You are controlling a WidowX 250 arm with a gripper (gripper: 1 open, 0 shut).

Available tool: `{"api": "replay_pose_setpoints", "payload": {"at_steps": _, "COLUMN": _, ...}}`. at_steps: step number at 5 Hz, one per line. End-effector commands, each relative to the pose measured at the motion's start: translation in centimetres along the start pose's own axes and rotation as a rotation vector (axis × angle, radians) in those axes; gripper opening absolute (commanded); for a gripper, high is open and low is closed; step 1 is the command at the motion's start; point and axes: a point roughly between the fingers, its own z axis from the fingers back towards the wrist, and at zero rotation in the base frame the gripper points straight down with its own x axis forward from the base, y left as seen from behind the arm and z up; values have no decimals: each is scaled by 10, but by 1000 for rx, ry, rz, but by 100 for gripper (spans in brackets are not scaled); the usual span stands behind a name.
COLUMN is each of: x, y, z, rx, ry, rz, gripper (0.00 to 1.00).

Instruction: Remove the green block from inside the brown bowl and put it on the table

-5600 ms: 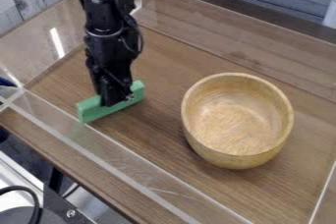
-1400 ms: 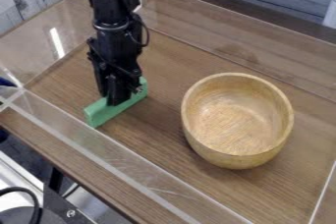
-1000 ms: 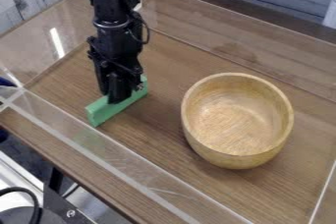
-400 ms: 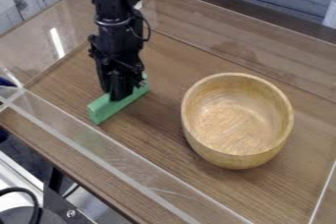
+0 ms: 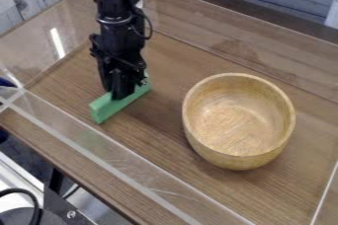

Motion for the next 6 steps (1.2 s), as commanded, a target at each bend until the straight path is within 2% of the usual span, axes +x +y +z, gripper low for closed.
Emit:
{"api": "replay_pose_setpoints", "payload": {"at_steps": 1, "x": 7, "y": 9, "z": 9, "rx": 22, "ry": -39, "rz": 15, "gripper": 0}}
{"api": "replay_pose_setpoints", "payload": {"at_steps": 6, "x": 9, "y": 13, "z": 2, "rx": 3, "ry": -22, "rz": 35, "gripper": 0}}
